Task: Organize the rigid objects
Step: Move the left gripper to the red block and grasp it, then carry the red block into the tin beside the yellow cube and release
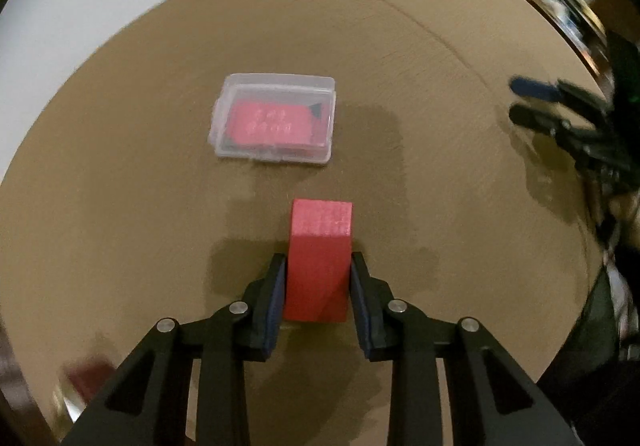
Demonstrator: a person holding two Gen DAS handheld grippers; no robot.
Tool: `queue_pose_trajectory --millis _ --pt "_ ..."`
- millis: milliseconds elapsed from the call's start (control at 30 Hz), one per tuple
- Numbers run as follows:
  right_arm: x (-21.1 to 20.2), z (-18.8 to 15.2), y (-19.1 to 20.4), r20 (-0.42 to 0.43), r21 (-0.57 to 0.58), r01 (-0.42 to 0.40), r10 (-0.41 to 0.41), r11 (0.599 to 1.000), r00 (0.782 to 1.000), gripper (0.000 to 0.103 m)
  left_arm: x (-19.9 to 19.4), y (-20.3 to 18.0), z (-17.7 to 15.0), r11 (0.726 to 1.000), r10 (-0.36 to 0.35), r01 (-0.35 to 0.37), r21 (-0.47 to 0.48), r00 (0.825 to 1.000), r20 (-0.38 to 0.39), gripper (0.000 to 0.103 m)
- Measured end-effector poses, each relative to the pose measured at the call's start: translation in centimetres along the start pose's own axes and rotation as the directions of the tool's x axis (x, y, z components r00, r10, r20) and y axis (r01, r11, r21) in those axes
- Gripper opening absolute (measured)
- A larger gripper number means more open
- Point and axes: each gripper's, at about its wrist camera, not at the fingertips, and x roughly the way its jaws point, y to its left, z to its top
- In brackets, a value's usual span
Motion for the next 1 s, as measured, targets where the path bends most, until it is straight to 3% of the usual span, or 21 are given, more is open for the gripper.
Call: queue_pose_trajectory --millis 67,100,267,367,533,633,800,1000 --pt "0.0 0.0 0.0 0.000 0.001 0.001 -0.001 1.000 1.000 0.063 -1.6 -1.1 -1.7 0.993 0.023 -0.018 -0.120 0.999 0.037 0.027" --pt "-0.1 0.0 0.0 0.000 0.002 0.000 0.000 1.000 1.000 0.063 -2.4 -1.6 -2.7 0.982 0.003 0.006 -0.188 0.999 0.047 0.027" --pt "-0.1 0.0 0.2 -0.002 -0.003 0.007 -0.007 1.000 1.000 0.063 -7.1 -4.6 -10.0 0.934 -0.044 0.099 -0.343 0.986 0.163 0.027" --pt "0.0 0.1 0.5 -0.006 -0.015 0.020 -0.020 1.000 1.000 0.063 -10.2 -3.6 -13.8 0.896 -0.039 0.129 -0.424 0.976 0.215 0.027" --pt "0.3 0.0 1.2 -0.014 -0.043 0.051 -0.051 0.998 0.999 0.064 -14.4 1.5 -18.7 0.810 0.067 0.067 -0.583 0.977 0.205 0.027" --pt "0.6 0.0 1.7 -0.019 -0.066 0.075 -0.076 0.995 0.997 0.066 -14.4 3.6 -20.5 0.794 0.128 0.000 -0.608 0.977 0.168 0.027" --pt "1.0 -0.1 2.6 -0.028 -0.105 0.108 -0.112 0.989 0.993 0.070 -12.5 5.7 -21.1 0.798 0.115 0.000 -0.603 0.982 0.152 0.027" --pt "1.5 -0.1 3.0 -0.036 -0.127 0.116 -0.121 0.985 0.992 0.074 -10.2 6.2 -20.7 0.781 0.113 -0.015 -0.625 0.986 0.118 0.027"
